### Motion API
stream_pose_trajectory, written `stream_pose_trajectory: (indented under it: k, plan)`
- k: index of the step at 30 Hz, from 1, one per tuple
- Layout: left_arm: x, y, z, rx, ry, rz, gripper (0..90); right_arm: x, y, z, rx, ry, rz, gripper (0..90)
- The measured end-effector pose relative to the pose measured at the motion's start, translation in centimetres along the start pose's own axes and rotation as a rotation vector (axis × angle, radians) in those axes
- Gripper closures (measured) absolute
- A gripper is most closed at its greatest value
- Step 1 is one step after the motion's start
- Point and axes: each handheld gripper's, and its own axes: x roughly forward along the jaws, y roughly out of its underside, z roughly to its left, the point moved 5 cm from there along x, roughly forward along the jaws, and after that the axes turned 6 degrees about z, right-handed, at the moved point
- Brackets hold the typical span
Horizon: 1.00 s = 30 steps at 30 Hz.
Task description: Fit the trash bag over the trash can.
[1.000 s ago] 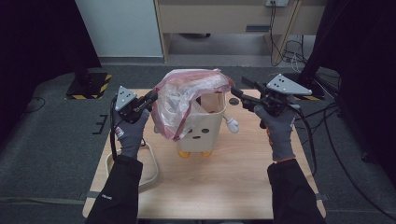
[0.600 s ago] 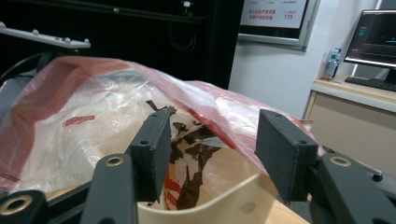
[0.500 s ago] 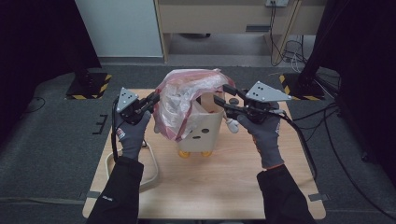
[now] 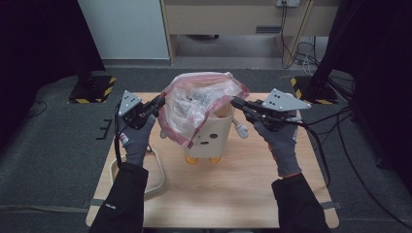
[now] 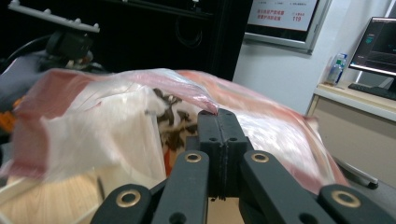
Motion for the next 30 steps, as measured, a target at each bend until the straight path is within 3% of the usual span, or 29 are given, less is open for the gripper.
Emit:
stream_pose_trajectory:
  k: [5,12,20,24,30]
  plan:
    - [0.2,0.1,0.0,-0.005,-0.003,0.01,82.4,-2.0,1.2,-0.5,-0.003,-0.004,0.018,90.0]
    - [0.3,0.3,0.4,-0.021,-0.008,0.03,81.9,-3.8,4.6,-0.9,0.019,-0.01,0.059,90.0]
    - [0.9,0.4,0.2,-0.023,-0.003,0.034,81.3,-2.5,8.0,-2.0,0.051,0.025,0.122,89.2]
    - [0.7,0.4,0.4,-0.019,0.0,0.028,80.6,-2.6,8.4,-2.1,0.069,0.016,0.117,76.0]
    - [0.4,0.1,0.5,-0.01,0.008,0.008,79.5,-5.0,8.6,-2.8,0.079,0.018,0.059,63.0]
